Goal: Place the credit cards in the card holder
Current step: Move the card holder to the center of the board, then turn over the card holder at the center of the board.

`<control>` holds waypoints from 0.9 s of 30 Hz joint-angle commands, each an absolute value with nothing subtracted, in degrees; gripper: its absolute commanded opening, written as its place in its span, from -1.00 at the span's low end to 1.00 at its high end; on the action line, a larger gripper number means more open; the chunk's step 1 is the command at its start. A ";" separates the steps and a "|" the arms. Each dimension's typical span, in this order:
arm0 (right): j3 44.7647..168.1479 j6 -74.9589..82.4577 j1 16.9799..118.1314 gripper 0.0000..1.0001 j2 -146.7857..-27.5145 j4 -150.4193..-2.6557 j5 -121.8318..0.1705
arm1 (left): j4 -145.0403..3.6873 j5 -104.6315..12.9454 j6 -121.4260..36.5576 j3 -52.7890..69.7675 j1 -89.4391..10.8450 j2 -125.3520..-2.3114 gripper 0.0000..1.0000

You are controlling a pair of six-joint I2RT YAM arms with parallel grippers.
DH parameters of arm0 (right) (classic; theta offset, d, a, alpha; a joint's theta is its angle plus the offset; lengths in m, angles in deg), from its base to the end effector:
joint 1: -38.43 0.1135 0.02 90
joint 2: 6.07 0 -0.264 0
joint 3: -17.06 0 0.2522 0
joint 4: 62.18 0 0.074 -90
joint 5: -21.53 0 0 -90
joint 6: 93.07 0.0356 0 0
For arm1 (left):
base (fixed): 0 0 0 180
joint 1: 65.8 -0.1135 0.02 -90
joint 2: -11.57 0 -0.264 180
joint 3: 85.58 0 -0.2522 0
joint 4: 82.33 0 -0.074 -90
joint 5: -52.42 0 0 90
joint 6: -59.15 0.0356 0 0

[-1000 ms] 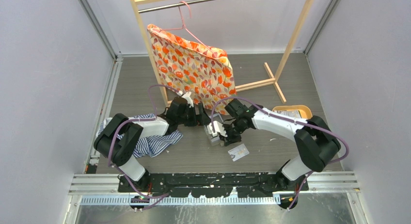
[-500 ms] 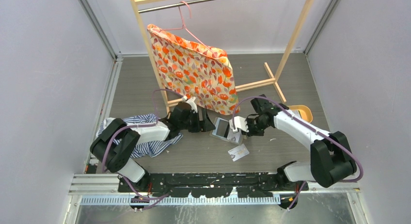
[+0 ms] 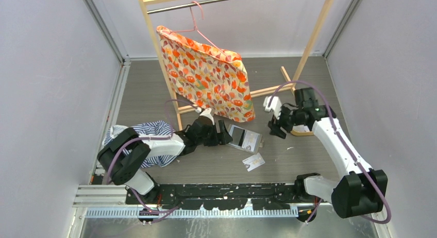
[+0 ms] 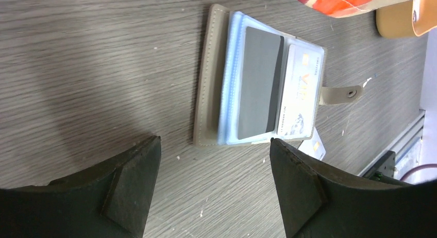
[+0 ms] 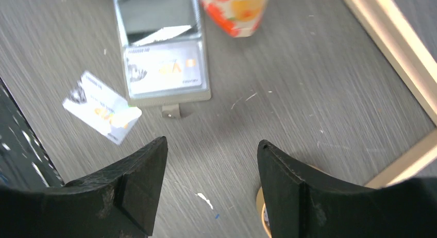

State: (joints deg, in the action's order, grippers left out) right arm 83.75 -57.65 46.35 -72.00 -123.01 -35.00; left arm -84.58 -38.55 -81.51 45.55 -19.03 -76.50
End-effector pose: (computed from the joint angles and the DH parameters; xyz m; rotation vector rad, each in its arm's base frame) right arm 0.2115 0.0492 0.2680 -1.4166 1.9609 0.4105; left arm 0.2010 -0.2147 0.1521 -0.0710 2.3871 -0.9090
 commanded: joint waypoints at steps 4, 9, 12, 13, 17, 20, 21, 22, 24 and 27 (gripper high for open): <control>90.67 -29.75 35.88 0.38 -72.19 -122.44 -26.38 | -88.96 -33.55 -75.35 48.51 -18.95 -68.37 0.58; 88.58 -24.75 28.75 0.38 -73.24 -119.74 -20.93 | -91.23 -36.79 -76.88 47.72 -19.54 -71.89 0.63; 87.38 -24.40 26.67 0.37 -74.94 -119.62 -20.72 | -90.40 -36.13 -79.58 46.73 -19.49 -75.15 0.58; 87.08 -24.61 26.46 0.37 -75.59 -119.62 -20.99 | -89.41 -35.32 -80.30 46.25 -19.39 -76.03 0.56; 86.77 -24.76 26.30 0.36 -77.68 -119.84 -21.32 | -83.75 -32.71 -82.74 43.22 -18.83 -78.86 0.45; 86.43 -25.09 26.30 0.36 -78.58 -119.72 -21.66 | -80.68 -32.22 -83.77 41.10 -18.31 -80.55 0.37; 86.19 -25.19 26.32 0.36 -78.84 -119.66 -21.39 | -80.36 -32.15 -84.12 40.89 -18.19 -80.80 0.34; 85.86 -25.40 26.30 0.35 -79.08 -119.63 -20.81 | -80.27 -32.14 -84.29 40.75 -18.02 -81.21 0.29; 85.02 -25.42 26.37 0.31 -79.95 -119.66 -18.53 | -79.64 -32.30 -85.18 40.40 -17.63 -82.02 0.14; 84.28 -24.90 27.96 0.27 -81.60 -119.88 -16.39 | -78.74 -32.82 -86.30 39.73 -16.54 -83.94 0.09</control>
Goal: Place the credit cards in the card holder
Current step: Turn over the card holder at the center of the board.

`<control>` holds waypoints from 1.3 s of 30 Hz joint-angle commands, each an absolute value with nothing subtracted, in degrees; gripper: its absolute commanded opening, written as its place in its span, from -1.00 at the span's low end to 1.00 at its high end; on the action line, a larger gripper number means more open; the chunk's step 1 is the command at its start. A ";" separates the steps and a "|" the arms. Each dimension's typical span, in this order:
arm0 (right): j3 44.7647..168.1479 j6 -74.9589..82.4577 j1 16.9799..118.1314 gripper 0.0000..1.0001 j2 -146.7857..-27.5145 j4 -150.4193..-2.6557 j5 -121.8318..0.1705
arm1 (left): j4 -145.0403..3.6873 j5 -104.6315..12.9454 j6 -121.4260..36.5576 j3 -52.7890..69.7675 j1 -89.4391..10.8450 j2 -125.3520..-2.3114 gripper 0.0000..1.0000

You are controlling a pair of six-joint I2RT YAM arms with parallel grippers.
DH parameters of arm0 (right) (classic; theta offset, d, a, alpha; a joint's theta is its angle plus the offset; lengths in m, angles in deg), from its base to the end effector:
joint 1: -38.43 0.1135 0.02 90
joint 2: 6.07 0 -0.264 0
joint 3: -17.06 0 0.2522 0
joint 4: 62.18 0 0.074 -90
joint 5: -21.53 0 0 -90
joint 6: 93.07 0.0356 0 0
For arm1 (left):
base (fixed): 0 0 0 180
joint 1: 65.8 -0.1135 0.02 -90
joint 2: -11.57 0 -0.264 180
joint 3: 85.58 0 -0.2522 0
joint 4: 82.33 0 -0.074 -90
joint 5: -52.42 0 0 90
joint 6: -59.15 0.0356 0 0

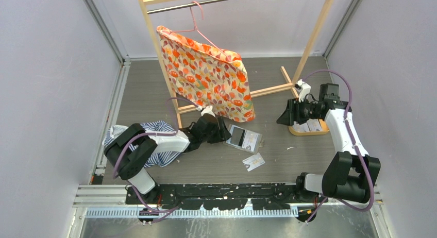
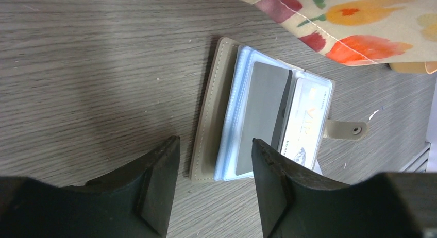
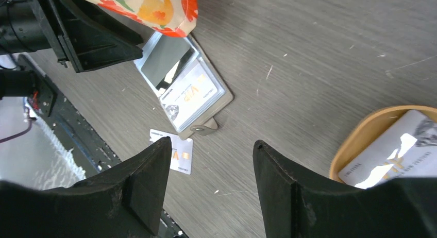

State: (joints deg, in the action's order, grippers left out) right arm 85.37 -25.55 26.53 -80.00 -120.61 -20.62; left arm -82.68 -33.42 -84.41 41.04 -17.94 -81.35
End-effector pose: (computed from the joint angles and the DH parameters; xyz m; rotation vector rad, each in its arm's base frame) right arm 0.2410 -0.0238 0.2545 -0.4557 2.3173 0.8358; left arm 0.2118 -0.2302 0.1474 -0.1607 2.3949 -0.8270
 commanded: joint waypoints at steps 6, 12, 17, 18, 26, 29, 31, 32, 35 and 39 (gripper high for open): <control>84.96 -24.99 34.64 0.26 -84.80 -120.77 -18.48 | -80.49 -31.39 -89.46 39.76 -14.16 -86.85 -0.25; 85.96 -24.93 39.87 0.26 -88.52 -123.41 -19.06 | -81.18 -28.02 -92.41 40.75 -12.01 -86.50 -0.79; 87.23 -24.93 43.33 0.16 -91.56 -125.30 -19.87 | -82.57 -23.97 -95.21 42.75 -9.49 -84.10 -0.96; 87.31 -24.73 43.73 0.13 -91.80 -125.20 -20.06 | -82.69 -22.95 -95.84 43.10 -8.76 -83.46 -0.97; 88.22 -18.96 46.60 -0.44 -97.23 -122.19 -26.02 | -85.48 -14.69 -99.54 47.94 -2.04 -77.96 -0.99; 90.49 -18.14 49.44 -0.51 -101.43 -123.07 -28.45 | -88.88 -12.27 -98.82 51.01 -0.28 -75.15 -0.99; 92.28 -17.33 50.04 -0.58 -104.32 -123.81 -30.77 | -93.56 -11.71 -98.25 53.89 -0.22 -73.45 -0.89; 92.75 -16.94 50.05 -0.61 -105.47 -123.81 -31.94 | -95.51 -11.39 -97.88 55.09 -0.28 -72.50 -0.69; 93.00 -15.64 50.11 -0.66 -107.32 -122.77 -36.47 | -97.33 -11.85 -93.73 56.56 -0.67 -69.68 -0.15; 93.14 -15.63 50.11 -0.67 -108.34 -122.48 -40.03 | -97.42 -17.98 -88.11 55.97 -3.45 -67.36 0.27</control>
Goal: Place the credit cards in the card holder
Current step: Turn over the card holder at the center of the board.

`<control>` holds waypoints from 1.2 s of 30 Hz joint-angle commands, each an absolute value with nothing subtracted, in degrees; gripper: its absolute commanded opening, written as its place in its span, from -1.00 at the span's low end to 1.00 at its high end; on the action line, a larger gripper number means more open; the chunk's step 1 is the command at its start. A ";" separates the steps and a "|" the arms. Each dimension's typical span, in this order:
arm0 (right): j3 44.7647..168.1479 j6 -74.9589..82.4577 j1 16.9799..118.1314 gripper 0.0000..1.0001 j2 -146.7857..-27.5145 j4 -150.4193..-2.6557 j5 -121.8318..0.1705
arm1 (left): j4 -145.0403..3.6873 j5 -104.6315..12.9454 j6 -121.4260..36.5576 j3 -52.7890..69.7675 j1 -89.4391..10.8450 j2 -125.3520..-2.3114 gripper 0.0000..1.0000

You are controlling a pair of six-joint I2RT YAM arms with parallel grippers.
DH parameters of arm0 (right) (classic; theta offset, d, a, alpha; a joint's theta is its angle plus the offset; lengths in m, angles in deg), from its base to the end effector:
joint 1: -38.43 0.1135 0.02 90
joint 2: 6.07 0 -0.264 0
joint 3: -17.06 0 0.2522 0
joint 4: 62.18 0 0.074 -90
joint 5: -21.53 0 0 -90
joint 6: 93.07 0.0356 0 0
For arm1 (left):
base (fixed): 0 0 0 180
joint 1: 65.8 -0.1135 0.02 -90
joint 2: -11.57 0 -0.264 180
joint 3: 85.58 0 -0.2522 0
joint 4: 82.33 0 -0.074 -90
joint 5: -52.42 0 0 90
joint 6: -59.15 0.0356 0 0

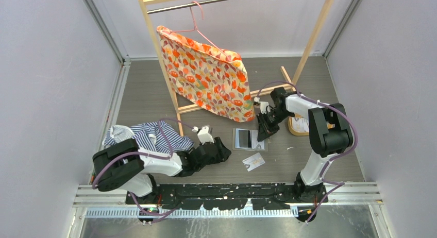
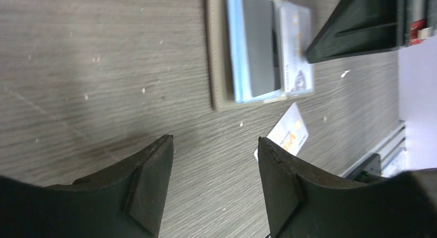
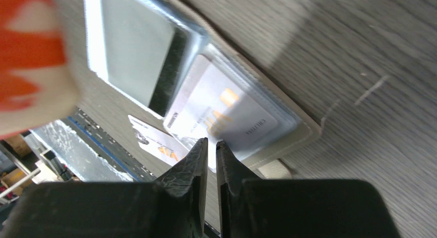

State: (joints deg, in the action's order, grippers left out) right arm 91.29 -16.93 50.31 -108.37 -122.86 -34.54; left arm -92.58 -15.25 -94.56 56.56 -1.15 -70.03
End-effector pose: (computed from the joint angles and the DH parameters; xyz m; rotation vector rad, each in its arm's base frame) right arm 0.2905 0.0814 0.1493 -0.6724 2.8985 0.9070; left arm 0.1205 -0.2227 0.1413 -0.2185 2.2341 -0.8880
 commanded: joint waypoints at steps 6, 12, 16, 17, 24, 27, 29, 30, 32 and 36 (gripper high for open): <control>93.31 -15.62 50.03 -0.65 -108.89 -121.70 -44.06 | -98.78 -29.77 -84.55 54.50 -9.89 -68.65 0.37; 93.73 -16.94 49.97 -0.60 -108.96 -121.32 -46.78 | -99.79 -34.85 -84.27 52.16 -12.09 -72.68 0.38; 93.67 -18.24 50.00 -0.53 -106.60 -121.66 -42.49 | -105.63 -37.26 -83.45 51.46 -12.04 -74.19 0.33; 93.66 -18.19 50.03 -0.52 -106.61 -121.72 -42.05 | -105.92 -38.72 -83.11 50.61 -12.09 -74.51 0.31; 94.02 -18.58 49.95 -0.52 -107.89 -122.54 -41.48 | -96.71 -39.64 -82.52 42.32 -12.09 -79.27 0.29; 94.02 -18.58 49.94 -0.52 -107.76 -122.53 -41.38 | -93.17 -38.69 -82.71 40.02 -12.01 -80.73 0.29; 94.10 -18.59 49.97 -0.52 -107.89 -122.52 -41.29 | -92.86 -39.01 -82.71 39.15 -12.01 -81.85 0.28; 94.08 -18.62 49.96 -0.52 -107.93 -122.57 -41.28 | -92.66 -39.30 -82.64 38.59 -12.01 -82.40 0.27; 94.10 -18.60 50.01 -0.52 -108.03 -122.70 -41.27 | -91.23 -39.55 -82.42 37.26 -12.01 -83.36 0.26; 94.13 -18.58 49.96 -0.52 -108.10 -122.85 -41.27 | -91.16 -40.54 -82.48 35.77 -12.01 -85.17 0.24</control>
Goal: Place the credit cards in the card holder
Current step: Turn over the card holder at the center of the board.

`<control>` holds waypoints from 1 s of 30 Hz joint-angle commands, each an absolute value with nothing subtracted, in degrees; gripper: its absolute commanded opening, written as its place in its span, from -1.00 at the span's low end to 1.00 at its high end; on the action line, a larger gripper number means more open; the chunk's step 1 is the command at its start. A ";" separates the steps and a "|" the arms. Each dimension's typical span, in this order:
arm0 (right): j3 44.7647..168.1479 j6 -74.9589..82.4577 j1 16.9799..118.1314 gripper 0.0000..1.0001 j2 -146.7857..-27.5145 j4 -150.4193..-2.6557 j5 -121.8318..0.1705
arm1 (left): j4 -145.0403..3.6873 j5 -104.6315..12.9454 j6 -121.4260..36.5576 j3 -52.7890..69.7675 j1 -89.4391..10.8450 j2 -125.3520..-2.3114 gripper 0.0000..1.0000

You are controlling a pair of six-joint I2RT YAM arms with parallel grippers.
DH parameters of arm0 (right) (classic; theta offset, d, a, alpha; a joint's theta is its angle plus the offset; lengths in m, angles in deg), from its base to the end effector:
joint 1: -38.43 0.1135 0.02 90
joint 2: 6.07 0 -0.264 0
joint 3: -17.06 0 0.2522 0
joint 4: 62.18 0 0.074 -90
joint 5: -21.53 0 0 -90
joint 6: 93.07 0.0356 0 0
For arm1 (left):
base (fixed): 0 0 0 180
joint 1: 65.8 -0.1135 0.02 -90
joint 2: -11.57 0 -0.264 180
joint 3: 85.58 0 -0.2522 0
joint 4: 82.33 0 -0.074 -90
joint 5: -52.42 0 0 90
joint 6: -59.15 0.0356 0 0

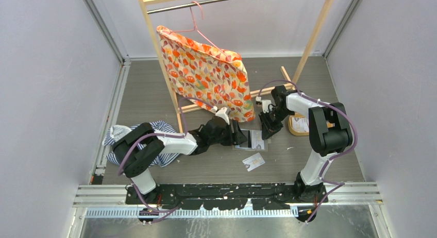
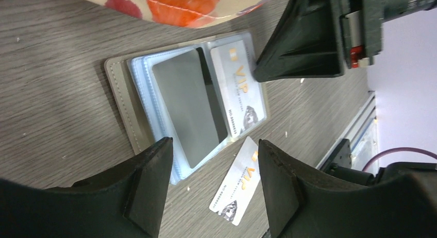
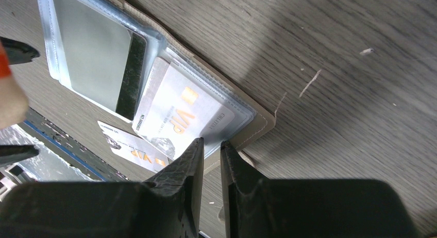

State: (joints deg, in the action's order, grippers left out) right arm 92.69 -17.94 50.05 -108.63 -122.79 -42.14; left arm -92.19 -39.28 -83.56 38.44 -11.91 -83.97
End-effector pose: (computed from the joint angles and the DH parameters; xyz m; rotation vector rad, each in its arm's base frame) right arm 0.2973 0.0773 0.1512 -0.7035 2.9228 0.7010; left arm 0.1966 -0.2714 0.1613 0.0436 2.3065 -1.0947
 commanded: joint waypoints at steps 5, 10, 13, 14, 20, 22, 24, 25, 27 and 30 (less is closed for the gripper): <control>94.16 -18.60 49.98 -0.52 -108.10 -122.89 -41.28 | -89.76 -40.41 -82.49 34.59 -12.01 -86.73 0.24; 94.11 -18.60 49.97 -0.52 -108.11 -122.88 -41.23 | -87.90 -40.40 -82.62 33.57 -12.01 -87.77 0.24; 94.10 -18.62 50.00 -0.52 -108.24 -122.91 -41.18 | -87.10 -40.50 -82.62 33.17 -12.01 -88.08 0.23; 94.10 -18.62 49.96 -0.52 -108.20 -122.88 -41.14 | -86.36 -40.42 -82.62 32.93 -12.01 -88.09 0.23; 94.10 -18.60 49.96 -0.52 -108.29 -122.96 -41.05 | -87.20 -42.29 -83.04 32.52 -12.01 -88.70 0.23; 94.10 -18.61 49.99 -0.52 -108.30 -122.99 -41.00 | -88.89 -43.46 -83.78 32.69 -12.01 -89.25 0.21; 94.10 -18.61 50.01 -0.52 -108.33 -123.01 -41.05 | -91.18 -44.54 -84.83 33.11 -12.01 -89.68 0.19; 94.10 -18.57 49.95 -0.52 -108.35 -122.98 -41.03 | -92.58 -44.97 -85.37 33.46 -12.04 -89.80 0.18; 94.10 -18.62 50.02 -0.52 -108.36 -123.07 -41.04 | -94.31 -45.43 -86.21 33.91 -12.03 -89.81 0.13; 94.10 -18.62 50.03 -0.52 -108.42 -123.05 -40.96 | -95.73 -45.30 -86.98 34.64 -12.01 -89.02 0.09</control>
State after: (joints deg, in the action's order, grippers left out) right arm 92.69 -17.94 50.05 -108.63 -122.79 -41.97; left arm -90.18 -43.65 -85.25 34.09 -11.93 -89.57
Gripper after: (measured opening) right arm 0.238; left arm 0.556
